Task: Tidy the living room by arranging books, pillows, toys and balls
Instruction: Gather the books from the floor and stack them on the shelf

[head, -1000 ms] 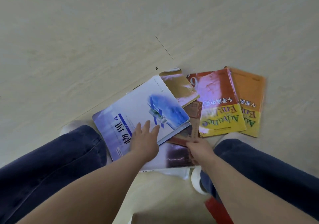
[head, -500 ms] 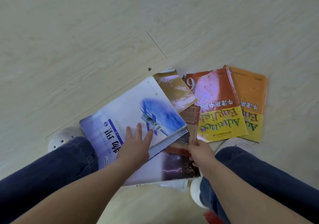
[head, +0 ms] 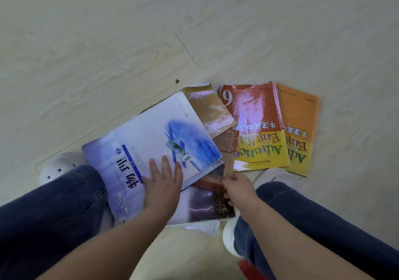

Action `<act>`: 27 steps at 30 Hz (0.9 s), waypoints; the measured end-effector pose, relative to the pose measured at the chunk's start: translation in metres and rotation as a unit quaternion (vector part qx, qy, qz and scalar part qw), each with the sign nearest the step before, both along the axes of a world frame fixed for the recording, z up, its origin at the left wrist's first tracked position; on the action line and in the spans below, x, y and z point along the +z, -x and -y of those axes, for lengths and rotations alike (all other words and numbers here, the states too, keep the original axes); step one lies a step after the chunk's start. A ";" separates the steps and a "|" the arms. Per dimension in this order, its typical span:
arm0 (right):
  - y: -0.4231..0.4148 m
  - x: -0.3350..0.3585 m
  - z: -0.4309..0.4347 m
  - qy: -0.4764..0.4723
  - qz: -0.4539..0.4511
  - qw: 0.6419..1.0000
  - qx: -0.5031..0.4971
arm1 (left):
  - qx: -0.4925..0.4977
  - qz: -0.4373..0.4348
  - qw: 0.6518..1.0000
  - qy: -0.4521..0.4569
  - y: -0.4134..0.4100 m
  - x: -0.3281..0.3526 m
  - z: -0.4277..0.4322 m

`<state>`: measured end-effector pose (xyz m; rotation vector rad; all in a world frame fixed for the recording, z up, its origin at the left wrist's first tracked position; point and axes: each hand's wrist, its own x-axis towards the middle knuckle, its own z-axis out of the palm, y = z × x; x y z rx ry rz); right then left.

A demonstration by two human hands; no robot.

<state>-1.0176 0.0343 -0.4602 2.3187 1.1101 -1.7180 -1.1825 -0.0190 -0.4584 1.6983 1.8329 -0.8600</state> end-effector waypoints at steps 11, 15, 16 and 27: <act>0.008 -0.003 -0.010 -0.001 -0.032 0.997 -0.065 | 0.205 0.216 0.950 -0.092 0.099 0.082 -0.091; 0.006 0.003 -0.012 -0.006 -0.054 0.995 -0.084 | 0.283 0.127 0.900 -0.305 0.114 0.124 -0.117; 0.004 0.004 -0.013 -0.005 -0.052 0.995 -0.087 | 0.289 0.110 0.889 -0.338 0.108 0.128 -0.120; -0.011 -0.006 -0.010 0.013 -0.018 0.996 -0.084 | 0.039 0.049 0.997 -0.051 -0.004 -0.008 -0.085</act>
